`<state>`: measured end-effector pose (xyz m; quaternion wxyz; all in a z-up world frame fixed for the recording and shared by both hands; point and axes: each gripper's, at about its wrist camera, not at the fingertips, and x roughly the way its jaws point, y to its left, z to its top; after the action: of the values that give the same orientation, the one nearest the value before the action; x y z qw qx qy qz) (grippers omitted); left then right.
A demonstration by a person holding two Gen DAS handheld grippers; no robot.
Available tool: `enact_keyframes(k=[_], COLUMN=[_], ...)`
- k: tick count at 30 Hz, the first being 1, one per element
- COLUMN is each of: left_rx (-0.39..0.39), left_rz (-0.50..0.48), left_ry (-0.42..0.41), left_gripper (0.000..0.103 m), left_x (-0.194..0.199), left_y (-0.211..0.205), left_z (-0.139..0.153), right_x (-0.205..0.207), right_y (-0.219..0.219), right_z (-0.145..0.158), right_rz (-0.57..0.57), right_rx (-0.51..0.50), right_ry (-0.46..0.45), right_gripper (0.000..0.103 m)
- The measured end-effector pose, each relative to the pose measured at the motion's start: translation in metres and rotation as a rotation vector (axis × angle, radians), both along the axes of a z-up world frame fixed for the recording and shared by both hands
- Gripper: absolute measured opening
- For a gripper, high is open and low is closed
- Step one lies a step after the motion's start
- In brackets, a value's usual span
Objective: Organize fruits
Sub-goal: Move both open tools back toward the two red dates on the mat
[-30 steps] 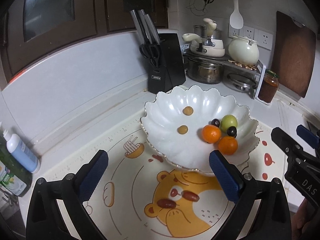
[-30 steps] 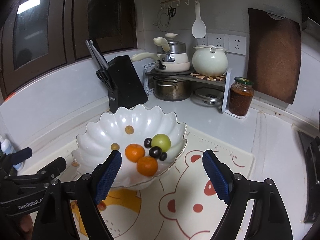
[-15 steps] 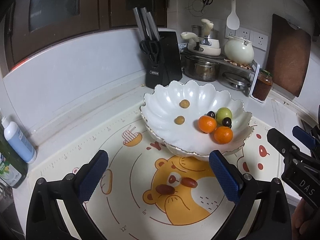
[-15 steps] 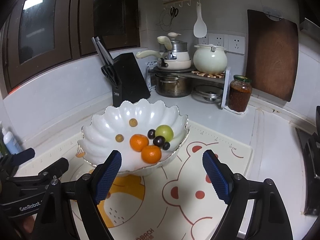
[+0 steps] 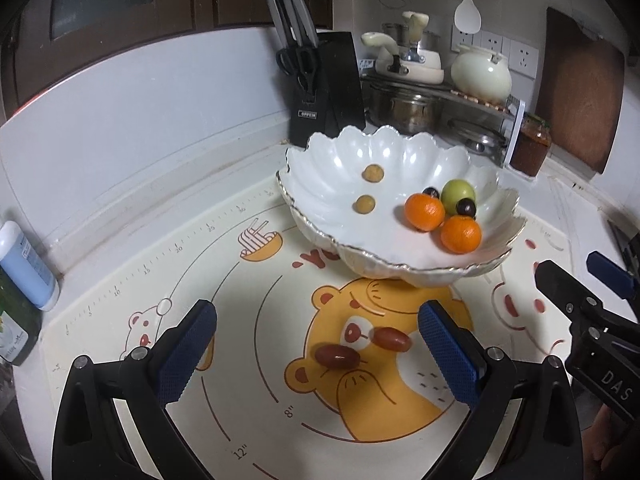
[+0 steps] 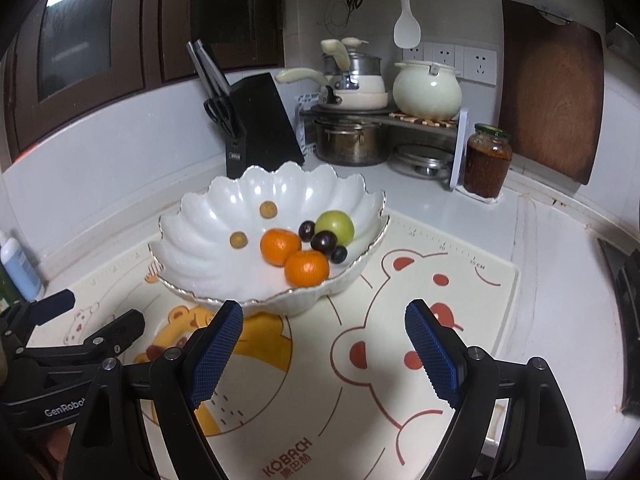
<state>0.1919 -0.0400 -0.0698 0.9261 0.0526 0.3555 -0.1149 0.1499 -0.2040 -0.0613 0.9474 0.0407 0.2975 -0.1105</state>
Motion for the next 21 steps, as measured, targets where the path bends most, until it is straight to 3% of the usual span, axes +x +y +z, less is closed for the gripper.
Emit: enact_keyframes(k=[8, 21], left_rx=[0.013, 0.027], left_rz=[-0.014, -0.057], left_ry=[0.047, 0.124], left_gripper=[0.101, 0.081], left_x=[0.006, 0.012], left_y=[0.003, -0.002], left_z=[-0.026, -0.053], right_x=[0.005, 0.014], right_y=[0.003, -0.002], right_z=[-0.023, -0.047], right_rz=[0.006, -0.011], right_rx=[0.012, 0.042], right_ry=[0.052, 0.113], right_gripper=[0.084, 0.084])
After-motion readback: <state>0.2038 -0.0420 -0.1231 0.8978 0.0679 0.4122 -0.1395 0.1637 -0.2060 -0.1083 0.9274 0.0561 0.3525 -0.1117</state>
